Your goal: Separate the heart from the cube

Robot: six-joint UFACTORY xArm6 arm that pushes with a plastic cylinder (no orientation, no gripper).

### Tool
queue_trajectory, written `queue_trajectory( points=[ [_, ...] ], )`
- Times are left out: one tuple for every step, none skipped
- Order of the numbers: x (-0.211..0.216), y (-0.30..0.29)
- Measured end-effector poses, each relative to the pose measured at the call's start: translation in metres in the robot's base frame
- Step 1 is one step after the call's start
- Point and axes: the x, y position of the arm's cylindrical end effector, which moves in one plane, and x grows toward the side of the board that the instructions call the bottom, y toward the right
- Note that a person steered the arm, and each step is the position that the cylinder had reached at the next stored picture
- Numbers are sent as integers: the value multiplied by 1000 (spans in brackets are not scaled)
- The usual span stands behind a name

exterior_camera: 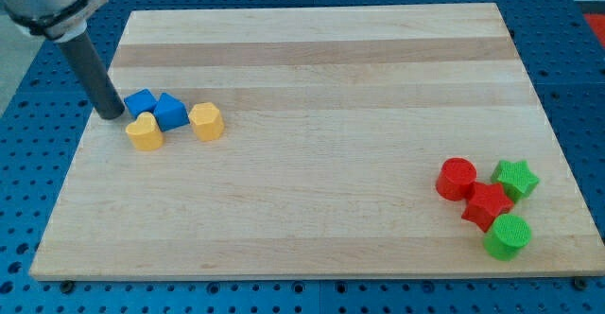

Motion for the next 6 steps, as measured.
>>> queue_trajectory(
  points=[
    [12, 20],
    [13, 58],
    [18, 68],
    [28, 64],
    [53, 49],
    [52, 49]
  ],
)
